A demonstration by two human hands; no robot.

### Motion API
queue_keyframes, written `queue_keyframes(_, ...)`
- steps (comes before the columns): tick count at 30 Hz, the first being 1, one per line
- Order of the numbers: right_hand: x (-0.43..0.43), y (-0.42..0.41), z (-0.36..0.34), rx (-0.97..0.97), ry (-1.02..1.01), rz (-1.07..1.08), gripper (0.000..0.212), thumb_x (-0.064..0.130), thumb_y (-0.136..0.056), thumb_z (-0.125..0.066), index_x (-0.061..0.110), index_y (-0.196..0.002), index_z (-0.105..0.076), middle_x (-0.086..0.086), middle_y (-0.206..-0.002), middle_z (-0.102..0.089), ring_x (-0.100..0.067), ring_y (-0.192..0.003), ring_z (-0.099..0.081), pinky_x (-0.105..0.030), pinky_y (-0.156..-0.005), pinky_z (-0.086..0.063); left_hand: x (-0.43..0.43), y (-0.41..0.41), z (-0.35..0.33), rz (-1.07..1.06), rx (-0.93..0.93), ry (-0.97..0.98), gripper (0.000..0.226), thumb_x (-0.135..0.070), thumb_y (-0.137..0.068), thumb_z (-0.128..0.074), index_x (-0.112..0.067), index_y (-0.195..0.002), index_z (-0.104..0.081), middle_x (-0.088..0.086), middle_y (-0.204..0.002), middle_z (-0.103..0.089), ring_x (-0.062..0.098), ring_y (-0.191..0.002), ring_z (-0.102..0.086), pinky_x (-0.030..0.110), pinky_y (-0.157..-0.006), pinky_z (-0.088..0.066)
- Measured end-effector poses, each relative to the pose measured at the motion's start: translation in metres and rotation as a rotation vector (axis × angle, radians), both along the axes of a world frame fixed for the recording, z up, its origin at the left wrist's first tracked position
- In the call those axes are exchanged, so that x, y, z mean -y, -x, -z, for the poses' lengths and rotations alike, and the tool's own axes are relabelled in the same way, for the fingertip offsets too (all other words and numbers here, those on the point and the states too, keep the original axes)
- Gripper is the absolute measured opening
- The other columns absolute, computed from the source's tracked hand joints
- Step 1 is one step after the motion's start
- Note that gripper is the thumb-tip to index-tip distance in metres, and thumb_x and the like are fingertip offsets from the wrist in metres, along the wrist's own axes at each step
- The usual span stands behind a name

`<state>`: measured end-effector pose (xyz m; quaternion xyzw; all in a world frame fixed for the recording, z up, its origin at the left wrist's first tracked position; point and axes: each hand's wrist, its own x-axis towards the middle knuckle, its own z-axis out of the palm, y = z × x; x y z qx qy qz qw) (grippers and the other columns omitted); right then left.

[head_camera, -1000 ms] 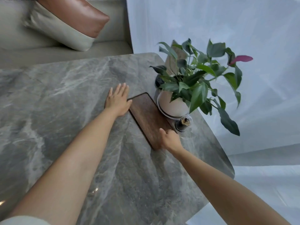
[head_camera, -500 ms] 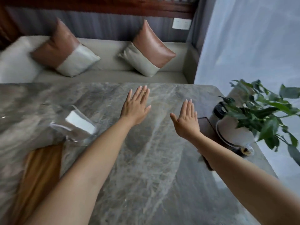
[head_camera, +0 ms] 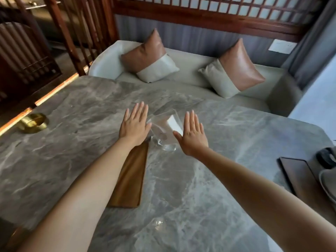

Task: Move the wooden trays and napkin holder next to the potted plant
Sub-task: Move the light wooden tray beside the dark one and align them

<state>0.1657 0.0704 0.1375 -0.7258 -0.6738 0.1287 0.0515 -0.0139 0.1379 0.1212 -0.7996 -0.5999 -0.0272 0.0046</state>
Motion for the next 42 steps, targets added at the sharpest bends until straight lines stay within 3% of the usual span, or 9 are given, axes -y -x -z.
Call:
queue_keyframes(9, 0.017, 0.111, 0.063, -0.210, 0.271, -0.083, 0.072, 0.046, -0.098, -0.024, 0.007, -0.150, 0.006, -0.012, -0.160, 0.010, -0.024, -0.149, 0.008, -0.038, -0.122, -0.004, 0.053, 0.110, 0.088, -0.269, 0.018, 0.297, 0.062, -0.040, -0.101, -0.023, -0.011, -0.152, -0.002, 0.006, -0.162, -0.003, 0.018, -0.149, -0.005, 0.042, -0.122, -0.007)
queue_keyframes(15, 0.043, 0.138, 0.098, -0.357, 0.436, 0.074, 0.068, 0.043, -0.098, -0.031, 0.006, -0.150, -0.008, -0.014, -0.157, -0.019, -0.031, -0.144, -0.018, -0.044, -0.115, -0.021, 0.082, 0.120, 0.117, -0.367, 0.074, 0.403, 0.057, -0.037, -0.100, -0.032, -0.007, -0.147, -0.022, 0.017, -0.146, -0.040, 0.031, -0.135, -0.037, 0.042, -0.109, -0.033)
queue_keyframes(21, 0.049, 0.143, 0.120, -0.466, 0.506, 0.301, 0.054, 0.037, -0.098, -0.035, -0.002, -0.136, -0.032, -0.024, -0.141, -0.043, -0.039, -0.132, -0.038, -0.044, -0.108, -0.034, 0.092, 0.112, 0.127, -0.377, 0.155, 0.425, 0.047, -0.030, -0.101, -0.031, -0.001, -0.138, -0.037, 0.025, -0.135, -0.051, 0.037, -0.127, -0.046, 0.043, -0.101, -0.039)
queue_keyframes(25, 0.048, 0.148, 0.124, -0.647, 0.578, 0.475, 0.047, 0.031, -0.098, -0.036, -0.005, -0.126, -0.045, -0.018, -0.108, -0.053, -0.030, -0.097, -0.054, -0.036, -0.081, -0.043, 0.094, 0.106, 0.132, -0.424, 0.227, 0.446, 0.044, -0.031, -0.101, -0.031, 0.000, -0.130, -0.044, 0.028, -0.120, -0.061, 0.042, -0.111, -0.059, 0.045, -0.091, -0.048)
queue_keyframes(27, 0.048, 0.147, 0.126, -0.677, 0.598, 0.504, 0.034, 0.026, -0.099, -0.036, -0.002, -0.098, -0.055, -0.012, -0.093, -0.050, -0.023, -0.075, -0.050, -0.032, -0.072, -0.039, 0.093, 0.105, 0.133, -0.444, 0.245, 0.438, 0.043, -0.031, -0.101, -0.032, -0.001, -0.128, -0.045, 0.028, -0.119, -0.062, 0.042, -0.110, -0.059, 0.046, -0.090, -0.047)
queue_keyframes(30, 0.049, 0.146, 0.128, -0.673, 0.585, 0.526, 0.038, 0.020, -0.099, -0.036, 0.012, -0.062, -0.037, -0.004, -0.069, -0.043, -0.013, -0.056, -0.040, -0.027, -0.058, -0.038, 0.093, 0.106, 0.131, -0.449, 0.245, 0.423, 0.041, -0.031, -0.101, -0.030, 0.000, -0.121, -0.047, 0.028, -0.116, -0.063, 0.042, -0.107, -0.060, 0.044, -0.087, -0.048)
queue_keyframes(35, 0.045, 0.145, 0.121, -0.632, 0.547, 0.432, 0.020, 0.017, -0.098, -0.037, 0.005, -0.083, -0.043, -0.002, -0.068, -0.041, -0.016, -0.058, -0.041, -0.024, -0.046, -0.028, 0.092, 0.108, 0.123, -0.483, 0.239, 0.389, 0.042, -0.028, -0.103, -0.025, 0.002, -0.114, -0.051, 0.028, -0.114, -0.064, 0.043, -0.107, -0.059, 0.045, -0.087, -0.047)
queue_keyframes(38, 0.038, 0.143, 0.115, -0.607, 0.503, 0.353, 0.038, 0.015, -0.097, -0.039, 0.012, -0.059, -0.033, -0.002, -0.063, -0.037, -0.015, -0.054, -0.036, -0.024, -0.045, -0.026, 0.088, 0.110, 0.115, -0.545, 0.253, 0.385, 0.041, -0.025, -0.103, -0.024, 0.004, -0.114, -0.052, 0.028, -0.117, -0.062, 0.043, -0.111, -0.058, 0.045, -0.091, -0.046)
queue_keyframes(42, 0.030, 0.141, 0.100, -0.614, 0.461, 0.274, 0.042, 0.014, -0.096, -0.039, 0.015, -0.055, -0.029, -0.002, -0.059, -0.037, -0.014, -0.051, -0.035, -0.024, -0.045, -0.027, 0.083, 0.112, 0.102, -0.596, 0.286, 0.336, 0.041, -0.024, -0.103, -0.025, 0.004, -0.112, -0.054, 0.029, -0.118, -0.062, 0.044, -0.111, -0.058, 0.046, -0.091, -0.045)
